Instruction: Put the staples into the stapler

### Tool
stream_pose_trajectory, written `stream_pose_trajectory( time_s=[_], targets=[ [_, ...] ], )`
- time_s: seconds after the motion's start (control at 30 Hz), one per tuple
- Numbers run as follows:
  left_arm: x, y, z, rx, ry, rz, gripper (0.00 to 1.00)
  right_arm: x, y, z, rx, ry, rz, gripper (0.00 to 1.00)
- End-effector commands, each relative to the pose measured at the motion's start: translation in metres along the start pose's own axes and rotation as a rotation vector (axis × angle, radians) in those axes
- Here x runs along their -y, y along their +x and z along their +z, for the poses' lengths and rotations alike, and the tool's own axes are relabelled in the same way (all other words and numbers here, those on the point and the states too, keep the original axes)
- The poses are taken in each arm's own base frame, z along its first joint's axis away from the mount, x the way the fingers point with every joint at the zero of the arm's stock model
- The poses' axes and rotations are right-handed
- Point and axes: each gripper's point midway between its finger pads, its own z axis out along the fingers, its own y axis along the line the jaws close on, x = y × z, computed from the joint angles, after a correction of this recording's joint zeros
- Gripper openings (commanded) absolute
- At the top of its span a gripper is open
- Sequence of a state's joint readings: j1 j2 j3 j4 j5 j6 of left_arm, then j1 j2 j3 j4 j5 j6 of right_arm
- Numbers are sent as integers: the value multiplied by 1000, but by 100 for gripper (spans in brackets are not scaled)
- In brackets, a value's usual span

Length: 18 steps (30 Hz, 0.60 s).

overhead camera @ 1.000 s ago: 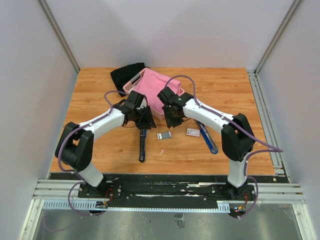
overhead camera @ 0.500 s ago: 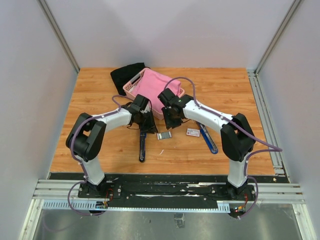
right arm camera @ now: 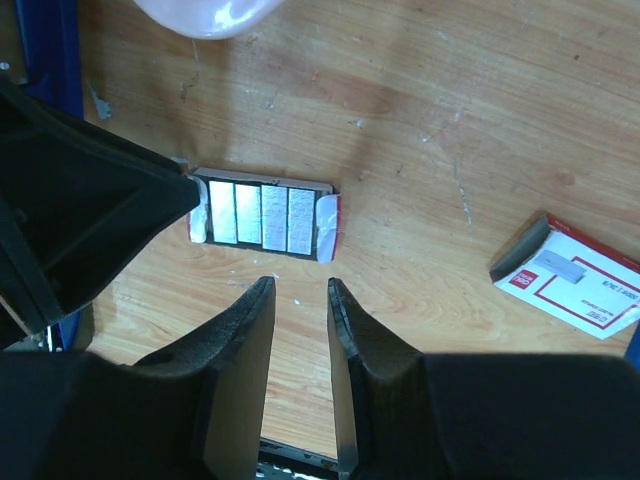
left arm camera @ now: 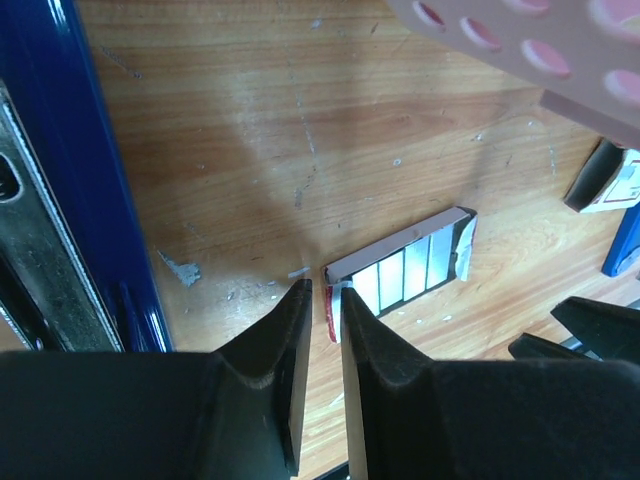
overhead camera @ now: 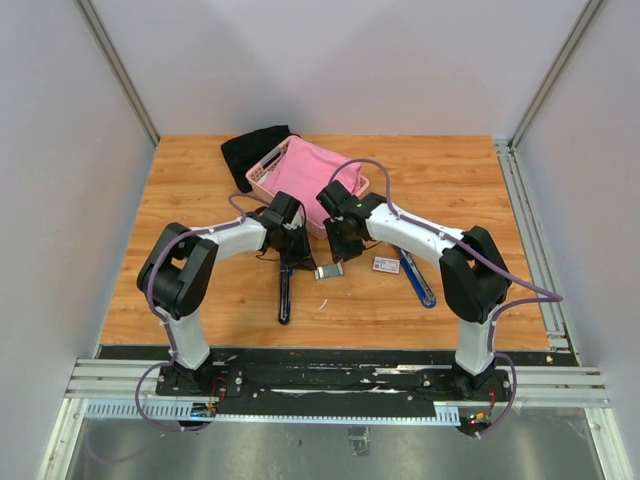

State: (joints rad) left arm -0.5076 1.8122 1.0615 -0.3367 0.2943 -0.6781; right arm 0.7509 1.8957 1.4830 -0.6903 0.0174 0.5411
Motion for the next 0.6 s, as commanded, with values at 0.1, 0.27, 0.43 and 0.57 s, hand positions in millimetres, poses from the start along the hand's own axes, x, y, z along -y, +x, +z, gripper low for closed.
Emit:
stream_pose_trajectory(
  time_s=[0.1, 0.27, 0.43, 0.57],
  targets=[
    [-14, 16, 10, -47, -47, -4, 22, -4, -2, 1, 5, -31, 26, 29],
    [-18, 21, 13, -62, -58, -5, 25, -5, 0, 6, -4, -37, 28, 28],
    [-13, 20, 12, -49, -41, 1, 27, -6, 2, 10, -10, -44, 35, 28],
    [-12, 25, 15, -71, -30, 1, 18, -7, 6, 18, -22, -50, 41, 28]
  ],
)
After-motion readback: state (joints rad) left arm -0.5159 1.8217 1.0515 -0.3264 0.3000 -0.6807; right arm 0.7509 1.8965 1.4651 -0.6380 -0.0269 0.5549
